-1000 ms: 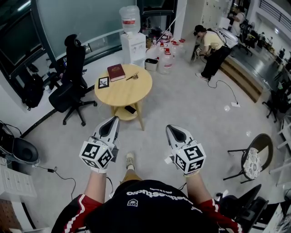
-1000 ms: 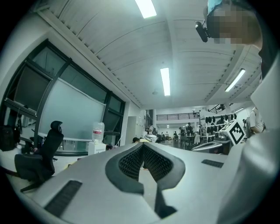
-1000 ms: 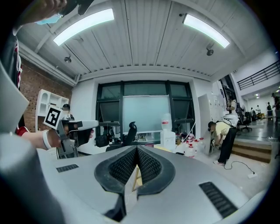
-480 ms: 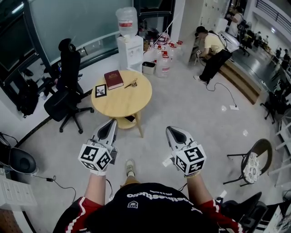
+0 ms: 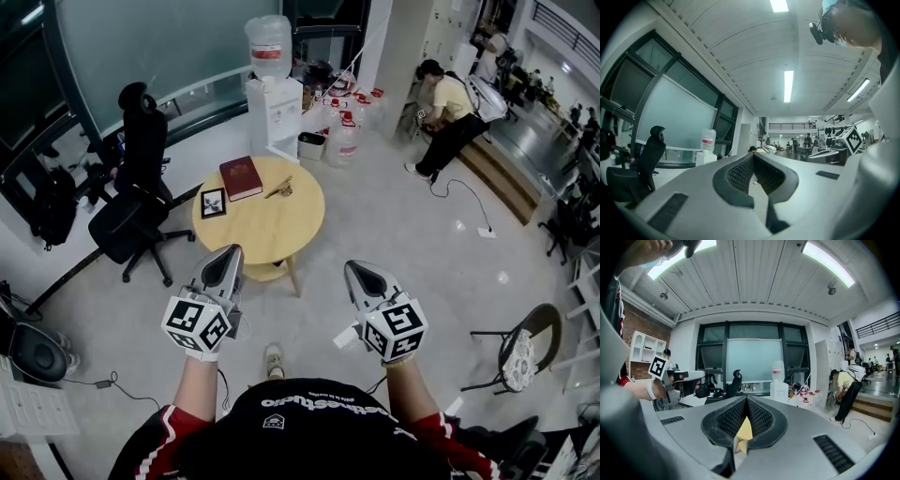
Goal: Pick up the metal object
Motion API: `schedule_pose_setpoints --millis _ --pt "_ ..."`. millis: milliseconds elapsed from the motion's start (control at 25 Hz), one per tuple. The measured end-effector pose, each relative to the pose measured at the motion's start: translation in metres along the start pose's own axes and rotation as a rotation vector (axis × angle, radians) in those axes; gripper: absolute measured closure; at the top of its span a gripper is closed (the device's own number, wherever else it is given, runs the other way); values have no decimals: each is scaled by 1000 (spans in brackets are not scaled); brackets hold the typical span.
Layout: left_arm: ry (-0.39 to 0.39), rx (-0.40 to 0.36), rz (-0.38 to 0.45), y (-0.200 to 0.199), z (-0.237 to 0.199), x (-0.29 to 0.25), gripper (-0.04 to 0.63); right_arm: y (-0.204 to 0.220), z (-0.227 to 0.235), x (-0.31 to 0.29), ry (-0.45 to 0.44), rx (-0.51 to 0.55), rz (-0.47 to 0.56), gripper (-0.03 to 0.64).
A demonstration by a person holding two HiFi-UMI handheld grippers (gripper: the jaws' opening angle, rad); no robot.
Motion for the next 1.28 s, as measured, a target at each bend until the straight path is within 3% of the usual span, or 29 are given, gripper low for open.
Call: schedule_pose_setpoints --millis 680,1280 --pt "11 20 0 -6 -165 -92 578 -38 11 -179 11 14 -23 589" --pt "37 78 -18 23 -227 -129 578 -25 22 -241 61 16 -81 589"
Point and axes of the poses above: the fingertips, and each gripper's own axes: x backward along the fingers, z to its right, y out of its underside, the point moved 1 cm from there along x, backward along the fingers, and after that the axes turned 1 degree about z, right-handed, at the moved point
